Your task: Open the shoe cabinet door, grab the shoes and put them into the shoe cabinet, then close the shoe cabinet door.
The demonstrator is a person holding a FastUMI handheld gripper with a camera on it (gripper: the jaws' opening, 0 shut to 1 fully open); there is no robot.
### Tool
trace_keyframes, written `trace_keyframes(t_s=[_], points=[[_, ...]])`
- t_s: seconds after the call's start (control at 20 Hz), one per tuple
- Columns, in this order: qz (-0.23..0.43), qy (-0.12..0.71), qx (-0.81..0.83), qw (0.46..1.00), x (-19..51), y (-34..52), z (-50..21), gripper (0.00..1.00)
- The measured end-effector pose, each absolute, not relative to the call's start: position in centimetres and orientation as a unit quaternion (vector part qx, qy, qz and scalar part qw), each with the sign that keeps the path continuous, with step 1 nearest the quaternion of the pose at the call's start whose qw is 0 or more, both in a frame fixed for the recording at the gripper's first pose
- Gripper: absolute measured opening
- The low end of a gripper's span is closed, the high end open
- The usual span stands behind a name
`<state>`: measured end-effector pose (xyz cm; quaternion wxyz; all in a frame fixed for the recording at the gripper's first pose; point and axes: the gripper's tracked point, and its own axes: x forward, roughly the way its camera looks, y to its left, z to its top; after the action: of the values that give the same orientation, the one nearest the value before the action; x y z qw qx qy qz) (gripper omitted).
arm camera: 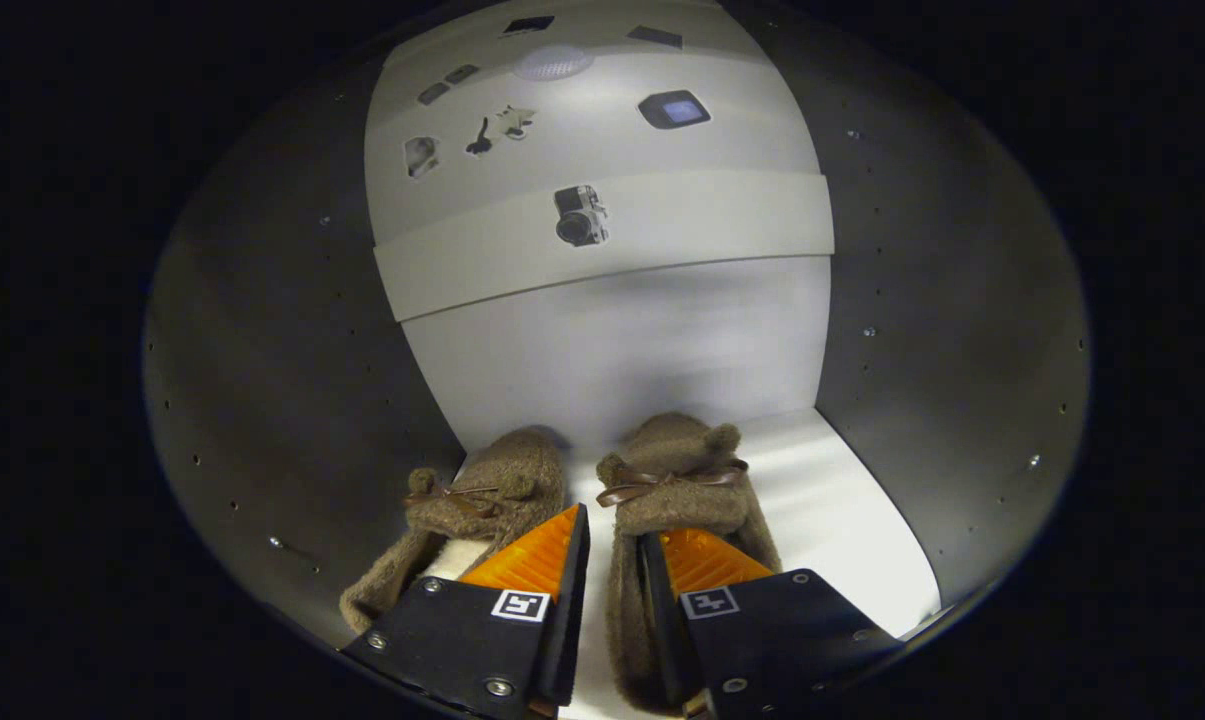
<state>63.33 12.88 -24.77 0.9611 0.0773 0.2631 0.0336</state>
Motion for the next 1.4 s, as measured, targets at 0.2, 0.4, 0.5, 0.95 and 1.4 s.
trace_keyframes(t_s=[0.2, 0.4, 0.5, 0.95, 1.4], points=[[0.033, 0.25, 0.086, 0.964, 60.0, 13.3, -22.6, 0.35], [0.02, 0.231, 0.079, 0.97, 55.4, 13.5, -20.0, 0.35], [0.012, 0.224, 0.077, 0.971, 52.2, 13.8, -19.1, 0.35], [-0.025, 0.237, 0.062, 0.969, 36.6, 14.3, -18.9, 0.47], [0.017, 0.217, 0.018, 0.976, 26.5, 13.0, -14.9, 0.68]])
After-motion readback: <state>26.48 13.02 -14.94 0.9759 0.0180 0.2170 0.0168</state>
